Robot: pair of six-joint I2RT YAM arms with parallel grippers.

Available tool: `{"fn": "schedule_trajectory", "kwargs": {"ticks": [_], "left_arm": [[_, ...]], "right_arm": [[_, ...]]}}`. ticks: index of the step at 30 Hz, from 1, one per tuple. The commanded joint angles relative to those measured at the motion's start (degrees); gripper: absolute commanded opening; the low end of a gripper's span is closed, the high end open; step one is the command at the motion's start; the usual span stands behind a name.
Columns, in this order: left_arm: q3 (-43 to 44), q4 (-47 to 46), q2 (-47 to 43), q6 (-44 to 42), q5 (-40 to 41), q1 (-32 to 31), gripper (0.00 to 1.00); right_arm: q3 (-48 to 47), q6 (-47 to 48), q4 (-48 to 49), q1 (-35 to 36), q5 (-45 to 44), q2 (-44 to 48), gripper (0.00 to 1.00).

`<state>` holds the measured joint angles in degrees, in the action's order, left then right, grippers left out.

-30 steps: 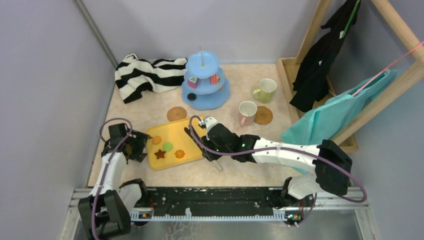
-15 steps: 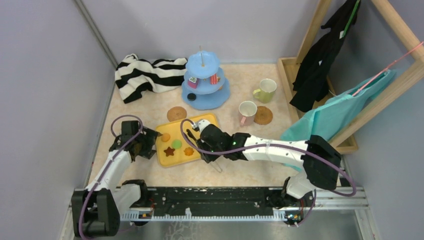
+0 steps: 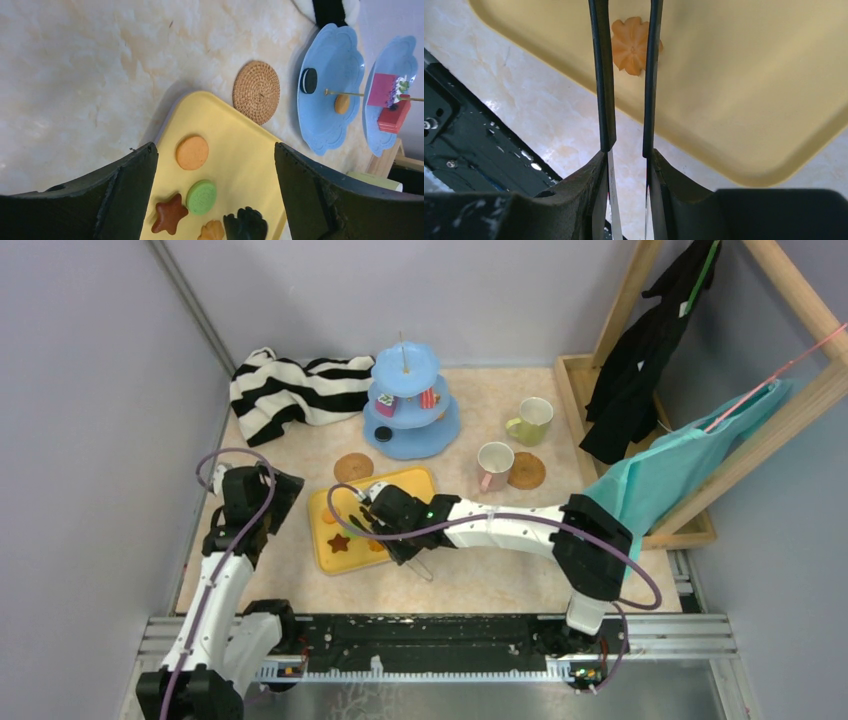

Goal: Serve the afternoon tea
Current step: Adjust the dessert on the tray.

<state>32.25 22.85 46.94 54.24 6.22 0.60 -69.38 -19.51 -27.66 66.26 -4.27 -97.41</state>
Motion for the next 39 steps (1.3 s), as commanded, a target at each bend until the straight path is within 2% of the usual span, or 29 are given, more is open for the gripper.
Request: {"fn": "schedule_trajectory", "kwargs": {"ticks": [1,8,20,39], "left_arm": [[3.17,-0.78,-2.5,-5.68,5.29,-0.26,0.92],[5.28,-2.49,-5.68,-8.54,6.42,-0.28,0.92],[6.6,-4.16,-6.14,-10.02,6.12,-0.28,0.93],[8.63,-5.98,-5.4,-11.99,6.61,-0.3,0.94]], "right_arm": [[-4.83,1.22,-2.58,0.71,1.48,-3.21,0.32],[-9.13,1.16,-5.99,0.76,2.53,-6.99,0.34],[-12.86,1.21,-9.26,0.99,4.44,-9.56,0.36],[-14.58,2.06,-13.95,0.98,4.6,-9.83,0.37]]}}
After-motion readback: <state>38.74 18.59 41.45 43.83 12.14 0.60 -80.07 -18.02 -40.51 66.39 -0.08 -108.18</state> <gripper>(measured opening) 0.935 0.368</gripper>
